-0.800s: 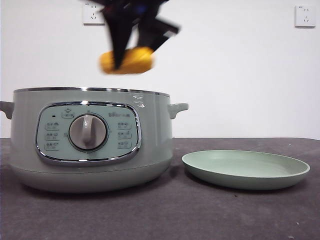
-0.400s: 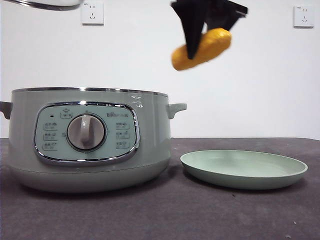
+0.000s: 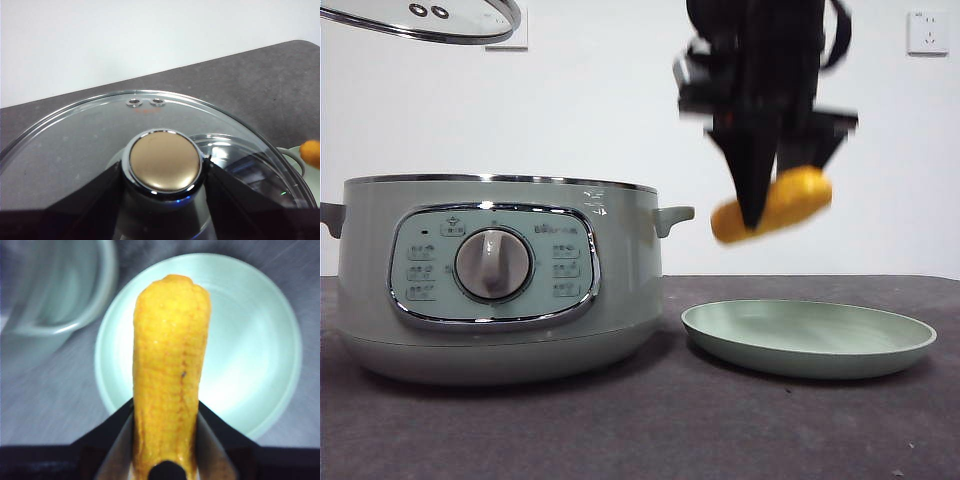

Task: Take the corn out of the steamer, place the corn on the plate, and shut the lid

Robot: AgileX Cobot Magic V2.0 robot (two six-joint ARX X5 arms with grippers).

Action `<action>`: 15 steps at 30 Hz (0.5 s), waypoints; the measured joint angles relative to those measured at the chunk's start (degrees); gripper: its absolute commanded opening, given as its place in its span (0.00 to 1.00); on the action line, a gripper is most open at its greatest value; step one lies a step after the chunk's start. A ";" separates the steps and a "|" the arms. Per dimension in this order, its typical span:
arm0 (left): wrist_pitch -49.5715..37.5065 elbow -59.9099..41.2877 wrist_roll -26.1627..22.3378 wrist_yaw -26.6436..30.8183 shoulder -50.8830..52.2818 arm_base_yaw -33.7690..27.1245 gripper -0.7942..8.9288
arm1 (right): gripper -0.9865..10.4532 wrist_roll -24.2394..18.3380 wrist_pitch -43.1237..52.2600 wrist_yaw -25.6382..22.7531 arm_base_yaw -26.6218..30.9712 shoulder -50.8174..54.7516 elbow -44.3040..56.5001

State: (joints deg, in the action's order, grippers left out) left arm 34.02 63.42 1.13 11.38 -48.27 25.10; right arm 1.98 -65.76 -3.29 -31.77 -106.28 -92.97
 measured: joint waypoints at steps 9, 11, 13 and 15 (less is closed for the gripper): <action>-2.60 0.00 0.02 0.02 -0.63 0.00 0.07 | 0.07 0.83 21.66 -0.04 1.09 -0.04 17.46; -2.95 0.00 0.02 0.00 -0.63 0.00 0.07 | 0.07 0.85 24.30 -0.11 1.46 -0.04 19.61; -3.08 0.00 0.02 0.00 -0.63 0.00 0.07 | 0.10 0.85 25.35 0.07 2.21 -0.07 20.76; -3.13 0.00 0.02 0.00 -0.63 0.00 0.07 | 0.18 0.85 25.64 0.07 2.73 -0.04 20.83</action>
State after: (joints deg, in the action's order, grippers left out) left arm 30.89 63.42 1.15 11.38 -48.90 25.10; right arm 2.83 -40.12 -3.22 -29.04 -106.32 -72.14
